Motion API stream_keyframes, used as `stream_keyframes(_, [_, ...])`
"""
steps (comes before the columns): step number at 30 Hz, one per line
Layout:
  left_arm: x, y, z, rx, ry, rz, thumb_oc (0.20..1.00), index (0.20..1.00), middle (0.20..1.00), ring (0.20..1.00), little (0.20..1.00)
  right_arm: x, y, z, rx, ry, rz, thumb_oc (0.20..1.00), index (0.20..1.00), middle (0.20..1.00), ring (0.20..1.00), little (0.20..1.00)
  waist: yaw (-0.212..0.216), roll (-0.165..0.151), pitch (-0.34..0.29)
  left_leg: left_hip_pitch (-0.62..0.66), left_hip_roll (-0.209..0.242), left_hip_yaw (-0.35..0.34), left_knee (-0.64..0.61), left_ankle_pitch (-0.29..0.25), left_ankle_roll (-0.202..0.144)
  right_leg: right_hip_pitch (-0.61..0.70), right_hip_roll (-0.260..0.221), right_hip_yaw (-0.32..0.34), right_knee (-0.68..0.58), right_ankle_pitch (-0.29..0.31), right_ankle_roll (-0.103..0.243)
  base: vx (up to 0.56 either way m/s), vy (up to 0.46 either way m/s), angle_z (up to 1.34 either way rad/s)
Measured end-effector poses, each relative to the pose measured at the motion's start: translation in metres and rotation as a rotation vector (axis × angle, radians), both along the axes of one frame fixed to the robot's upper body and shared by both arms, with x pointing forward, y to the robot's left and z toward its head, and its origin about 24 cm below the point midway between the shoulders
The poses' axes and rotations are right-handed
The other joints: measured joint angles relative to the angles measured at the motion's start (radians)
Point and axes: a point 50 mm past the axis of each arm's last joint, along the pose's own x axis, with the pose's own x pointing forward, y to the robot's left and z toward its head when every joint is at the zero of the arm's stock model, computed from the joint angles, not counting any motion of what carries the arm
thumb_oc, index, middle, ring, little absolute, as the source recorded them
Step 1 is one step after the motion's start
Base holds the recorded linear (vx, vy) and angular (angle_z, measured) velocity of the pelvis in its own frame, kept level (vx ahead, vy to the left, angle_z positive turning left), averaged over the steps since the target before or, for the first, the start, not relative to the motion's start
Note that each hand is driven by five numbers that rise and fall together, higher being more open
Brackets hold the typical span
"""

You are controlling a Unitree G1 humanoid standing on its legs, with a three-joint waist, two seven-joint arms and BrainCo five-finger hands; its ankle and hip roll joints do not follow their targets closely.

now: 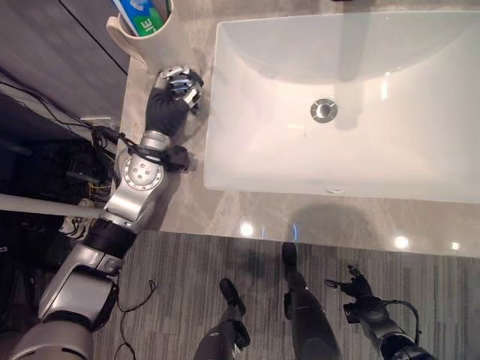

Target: Put brush and paste in cup on sink, flatten towel.

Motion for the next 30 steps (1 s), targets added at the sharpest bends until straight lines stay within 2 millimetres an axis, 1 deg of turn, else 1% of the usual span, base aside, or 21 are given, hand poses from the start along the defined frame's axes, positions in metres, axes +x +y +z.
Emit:
stream_keyframes(3, [0.009,-0.005,0.008,-0.006,-0.010,0.035,0.200,0.200,0.200,0.200,0.200,0.000,0.002,-0.001,0.002,0.003,0.010,1.000,1.000,1.000,1.000,1.000,0.001,-0.002,-0.002,-0.002,0.001,0.000,0.000,0.001,0.000,-0.003,0.000,0.000,0.001,-0.001,0.001,0.00,0.000,0.00])
stream_keyframes(4, [0.015,-0.002,0.010,0.007,-0.002,0.083,0.200,0.200,0.200,0.200,0.200,0.000,0.005,-0.001,0.004,0.003,0.019,1.000,1.000,1.000,1.000,1.000,-0.002,-0.006,-0.006,-0.002,0.001,0.001,0.000,0.001,0.000,-0.004,0.001,0.000,0.001,-0.002,0.002,0.00,0.000,0.00])
stream_keyframes(7, [0.026,0.007,0.014,0.062,0.013,0.177,0.200,0.200,0.200,0.200,0.200,-0.001,0.004,-0.002,0.002,0.010,0.016,1.000,1.000,1.000,1.000,1.000,-0.010,-0.008,-0.008,-0.003,0.002,0.001,-0.005,-0.004,-0.002,-0.004,0.001,0.001,0.001,-0.007,0.006,0.00,0.000,0.00])
stream_keyframes(10, [0.031,0.016,0.016,0.095,0.023,0.225,0.200,0.200,0.200,0.200,0.200,-0.008,0.000,-0.006,-0.008,0.042,0.000,1.000,1.000,1.000,1.000,1.000,-0.016,-0.007,-0.009,-0.003,0.003,0.001,-0.006,-0.014,-0.002,-0.005,0.002,0.002,0.001,-0.005,0.004,0.00,0.000,0.00])
stream_keyframes(13, [0.032,0.018,0.017,0.118,0.025,0.240,0.200,0.200,0.200,0.200,0.200,-0.008,0.000,-0.006,-0.007,0.041,0.002,1.000,1.000,1.000,1.000,1.000,-0.017,-0.001,-0.015,-0.004,0.003,0.002,-0.006,-0.009,-0.001,-0.006,0.002,0.001,0.001,-0.002,0.000,0.02,0.018,0.00])
stream_keyframes(15, [0.035,0.030,0.020,0.205,0.030,0.277,0.200,0.200,0.200,0.200,0.200,-0.008,-0.001,-0.007,-0.012,0.046,0.002,1.000,1.000,1.000,1.000,1.000,-0.020,0.000,-0.019,-0.006,0.003,0.002,-0.006,-0.009,-0.002,-0.006,0.001,-0.001,-0.001,-0.001,-0.002,0.00,0.000,0.00])
stream_keyframes(16, [0.040,0.043,0.022,0.224,0.060,0.334,0.200,0.200,0.200,0.200,0.200,-0.010,-0.001,-0.008,-0.017,0.059,0.009,1.000,1.000,1.000,1.000,1.000,-0.022,0.002,-0.030,-0.006,0.002,0.002,-0.006,-0.009,-0.001,-0.007,0.001,0.000,-0.001,-0.002,-0.001,0.00,0.000,0.00])
stream_keyframes(17, [0.041,0.048,0.018,0.199,0.081,0.352,0.200,0.200,0.200,0.200,0.200,-0.012,0.000,-0.009,-0.017,0.065,0.011,1.000,1.000,1.000,1.000,1.000,-0.023,0.004,-0.036,-0.006,0.002,0.002,-0.006,-0.008,-0.002,-0.007,0.001,-0.001,-0.001,-0.002,-0.001,0.00,0.000,0.00])
stream_keyframes(20, [0.038,0.044,0.019,0.184,0.069,0.324,0.200,0.200,0.200,0.200,0.200,-0.012,0.000,-0.010,-0.016,0.068,0.012,1.000,1.000,1.000,1.000,1.000,-0.020,0.004,-0.037,-0.009,0.001,-0.001,-0.005,-0.006,-0.001,-0.006,-0.001,-0.005,-0.001,-0.001,-0.001,0.00,0.022,0.03])
stream_keyframes(24, [0.036,0.044,0.017,0.194,0.066,0.317,0.200,0.200,0.200,0.200,0.200,-0.010,0.001,-0.009,-0.014,0.060,0.014,1.000,1.000,1.000,1.000,1.000,-0.016,0.004,-0.037,-0.008,-0.001,0.000,-0.001,-0.005,-0.001,-0.006,-0.002,-0.004,0.000,-0.002,-0.001,0.00,0.008,0.01])
stream_keyframes(30, [0.040,0.051,0.018,0.208,0.077,0.359,0.200,0.200,0.200,0.200,0.200,-0.010,0.001,-0.009,-0.013,0.060,0.016,1.000,1.000,1.000,1.000,1.000,-0.023,0.004,-0.037,-0.009,0.001,0.002,-0.006,-0.007,-0.002,-0.006,0.000,-0.002,-0.008,-0.003,0.001,0.00,0.000,0.00])
